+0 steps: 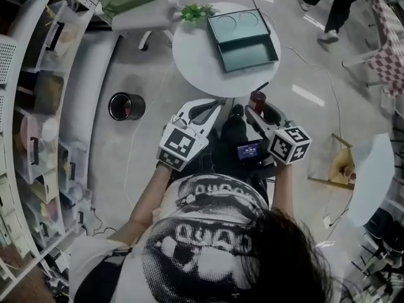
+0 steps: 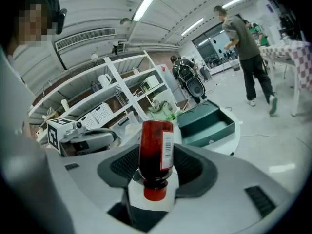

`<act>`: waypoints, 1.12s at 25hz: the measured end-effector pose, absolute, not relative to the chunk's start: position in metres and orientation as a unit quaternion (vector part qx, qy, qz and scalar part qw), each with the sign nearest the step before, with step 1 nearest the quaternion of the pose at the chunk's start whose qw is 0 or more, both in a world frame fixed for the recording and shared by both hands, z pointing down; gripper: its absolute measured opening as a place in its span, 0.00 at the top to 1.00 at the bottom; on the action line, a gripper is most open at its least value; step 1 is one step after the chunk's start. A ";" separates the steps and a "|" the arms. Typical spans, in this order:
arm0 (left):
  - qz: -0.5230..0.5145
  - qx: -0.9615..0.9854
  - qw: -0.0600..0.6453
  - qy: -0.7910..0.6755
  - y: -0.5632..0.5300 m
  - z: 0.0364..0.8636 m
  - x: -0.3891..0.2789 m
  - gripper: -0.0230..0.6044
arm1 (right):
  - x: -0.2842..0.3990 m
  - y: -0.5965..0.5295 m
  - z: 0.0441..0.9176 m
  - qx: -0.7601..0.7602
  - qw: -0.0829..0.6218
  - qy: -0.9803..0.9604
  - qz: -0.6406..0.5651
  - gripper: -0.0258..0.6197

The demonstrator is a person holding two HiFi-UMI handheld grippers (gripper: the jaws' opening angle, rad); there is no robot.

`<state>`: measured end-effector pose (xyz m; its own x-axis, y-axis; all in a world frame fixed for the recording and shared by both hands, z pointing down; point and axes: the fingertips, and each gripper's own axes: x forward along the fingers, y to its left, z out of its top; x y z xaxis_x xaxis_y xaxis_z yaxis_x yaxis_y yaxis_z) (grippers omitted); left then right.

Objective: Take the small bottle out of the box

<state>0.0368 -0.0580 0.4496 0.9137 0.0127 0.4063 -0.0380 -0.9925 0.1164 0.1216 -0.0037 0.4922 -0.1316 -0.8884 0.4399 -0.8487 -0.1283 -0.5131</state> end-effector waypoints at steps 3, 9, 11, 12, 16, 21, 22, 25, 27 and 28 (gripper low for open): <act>0.204 0.977 0.057 0.008 -0.049 0.449 0.038 0.93 | 0.119 0.007 0.490 -0.667 0.035 0.651 -0.359 0.62; 0.200 0.978 0.053 0.039 -0.033 0.445 0.045 0.94 | 0.121 0.026 0.485 -0.689 0.056 0.631 -0.351 0.62; 0.201 0.977 0.053 0.047 -0.027 0.444 0.046 0.94 | 0.122 0.032 0.483 -0.696 0.065 0.625 -0.348 0.62; 0.201 0.977 0.052 0.052 -0.024 0.444 0.047 0.94 | 0.123 0.035 0.482 -0.699 0.069 0.622 -0.347 0.62; 0.208 0.975 0.042 0.068 -0.016 0.446 0.049 0.94 | 0.126 0.042 0.481 -0.706 0.082 0.613 -0.345 0.62; 0.205 0.975 0.041 0.077 -0.010 0.445 0.052 0.94 | 0.128 0.047 0.481 -0.711 0.088 0.607 -0.344 0.62; 0.204 0.975 0.041 0.078 -0.010 0.444 0.053 0.94 | 0.128 0.048 0.481 -0.711 0.089 0.607 -0.344 0.62; 0.202 0.975 0.039 0.079 -0.010 0.443 0.052 0.94 | 0.127 0.049 0.480 -0.712 0.093 0.605 -0.344 0.62; 0.201 0.976 0.037 0.078 -0.011 0.443 0.052 0.94 | 0.128 0.049 0.479 -0.713 0.099 0.604 -0.344 0.62; 0.201 0.976 0.036 0.078 -0.011 0.443 0.051 0.94 | 0.129 0.049 0.478 -0.714 0.101 0.602 -0.343 0.62</act>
